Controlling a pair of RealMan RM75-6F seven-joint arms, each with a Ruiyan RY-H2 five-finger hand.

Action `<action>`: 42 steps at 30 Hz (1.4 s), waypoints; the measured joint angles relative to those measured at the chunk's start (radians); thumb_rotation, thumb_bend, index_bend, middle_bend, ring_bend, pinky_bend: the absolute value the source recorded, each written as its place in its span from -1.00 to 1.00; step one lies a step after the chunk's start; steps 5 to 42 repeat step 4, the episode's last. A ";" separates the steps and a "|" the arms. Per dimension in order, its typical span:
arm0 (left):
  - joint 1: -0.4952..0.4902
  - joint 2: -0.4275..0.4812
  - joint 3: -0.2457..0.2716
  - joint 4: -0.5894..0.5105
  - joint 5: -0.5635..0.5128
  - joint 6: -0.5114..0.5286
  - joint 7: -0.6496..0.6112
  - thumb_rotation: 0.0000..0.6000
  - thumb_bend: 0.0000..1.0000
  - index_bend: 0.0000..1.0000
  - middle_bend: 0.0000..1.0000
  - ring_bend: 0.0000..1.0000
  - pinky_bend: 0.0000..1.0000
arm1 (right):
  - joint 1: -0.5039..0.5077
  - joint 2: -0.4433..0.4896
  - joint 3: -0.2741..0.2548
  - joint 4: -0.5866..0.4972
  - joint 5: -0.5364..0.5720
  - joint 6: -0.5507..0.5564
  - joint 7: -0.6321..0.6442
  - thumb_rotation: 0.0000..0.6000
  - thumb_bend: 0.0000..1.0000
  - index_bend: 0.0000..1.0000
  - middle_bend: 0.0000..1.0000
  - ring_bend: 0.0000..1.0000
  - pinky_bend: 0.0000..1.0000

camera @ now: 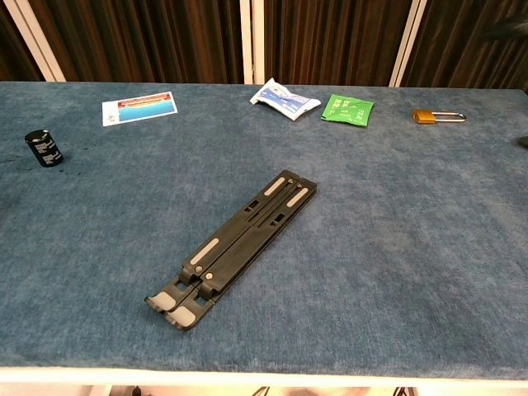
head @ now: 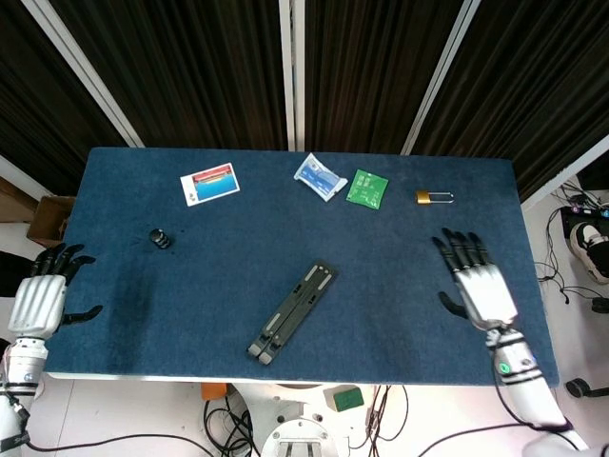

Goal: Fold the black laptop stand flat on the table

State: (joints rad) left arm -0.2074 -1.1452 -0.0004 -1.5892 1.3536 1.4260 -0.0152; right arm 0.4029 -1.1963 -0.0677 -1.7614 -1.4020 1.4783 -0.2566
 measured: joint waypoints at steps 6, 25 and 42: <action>0.067 0.018 0.034 -0.037 0.037 0.073 0.025 1.00 -1.00 -0.50 -0.78 -0.92 -0.85 | -0.149 0.044 -0.045 0.046 -0.060 0.156 0.146 1.00 -0.56 -1.00 -0.96 -1.00 -1.00; 0.067 0.018 0.034 -0.037 0.037 0.073 0.025 1.00 -1.00 -0.50 -0.78 -0.92 -0.85 | -0.149 0.044 -0.045 0.046 -0.060 0.156 0.146 1.00 -0.56 -1.00 -0.96 -1.00 -1.00; 0.067 0.018 0.034 -0.037 0.037 0.073 0.025 1.00 -1.00 -0.50 -0.78 -0.92 -0.85 | -0.149 0.044 -0.045 0.046 -0.060 0.156 0.146 1.00 -0.56 -1.00 -0.96 -1.00 -1.00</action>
